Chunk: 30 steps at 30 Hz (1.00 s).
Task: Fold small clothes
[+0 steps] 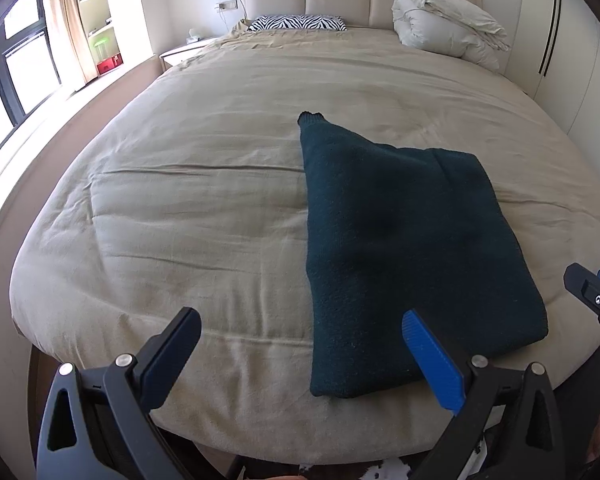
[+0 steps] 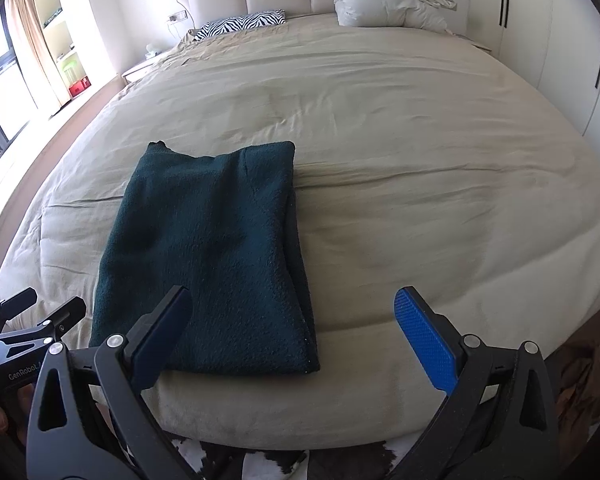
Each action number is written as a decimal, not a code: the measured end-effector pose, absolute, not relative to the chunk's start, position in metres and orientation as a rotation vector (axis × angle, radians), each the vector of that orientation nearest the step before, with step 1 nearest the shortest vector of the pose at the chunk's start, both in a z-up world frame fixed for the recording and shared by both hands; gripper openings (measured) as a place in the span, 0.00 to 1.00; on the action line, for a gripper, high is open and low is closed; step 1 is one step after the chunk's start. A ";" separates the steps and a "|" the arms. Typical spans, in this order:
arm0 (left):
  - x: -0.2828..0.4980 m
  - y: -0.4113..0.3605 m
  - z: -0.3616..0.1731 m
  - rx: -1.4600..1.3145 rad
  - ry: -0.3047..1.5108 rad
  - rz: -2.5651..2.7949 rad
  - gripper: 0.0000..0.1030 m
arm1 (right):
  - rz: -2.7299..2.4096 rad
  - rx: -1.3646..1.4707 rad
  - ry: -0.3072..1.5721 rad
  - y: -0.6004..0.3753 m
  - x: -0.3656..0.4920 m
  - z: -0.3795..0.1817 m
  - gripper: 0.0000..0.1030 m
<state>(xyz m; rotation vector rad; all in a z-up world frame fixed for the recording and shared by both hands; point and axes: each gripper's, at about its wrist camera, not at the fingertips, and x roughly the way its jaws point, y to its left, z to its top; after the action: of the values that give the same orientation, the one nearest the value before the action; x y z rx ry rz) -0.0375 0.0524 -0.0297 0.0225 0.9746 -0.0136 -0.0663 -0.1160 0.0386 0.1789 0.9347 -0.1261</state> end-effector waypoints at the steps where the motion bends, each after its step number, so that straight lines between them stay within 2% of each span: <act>1: -0.037 0.053 -0.030 0.021 0.976 -0.014 1.00 | -0.125 0.178 0.935 -0.116 -0.066 0.038 1.00; 30: -0.038 0.054 -0.031 0.017 0.973 -0.009 1.00 | -0.122 0.173 0.935 -0.110 -0.066 0.038 1.00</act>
<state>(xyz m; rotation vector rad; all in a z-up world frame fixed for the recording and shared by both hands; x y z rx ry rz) -0.0380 0.0540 -0.0312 0.0170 0.9730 -0.0094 -0.0659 -0.1097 0.0383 0.1729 0.9354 -0.1218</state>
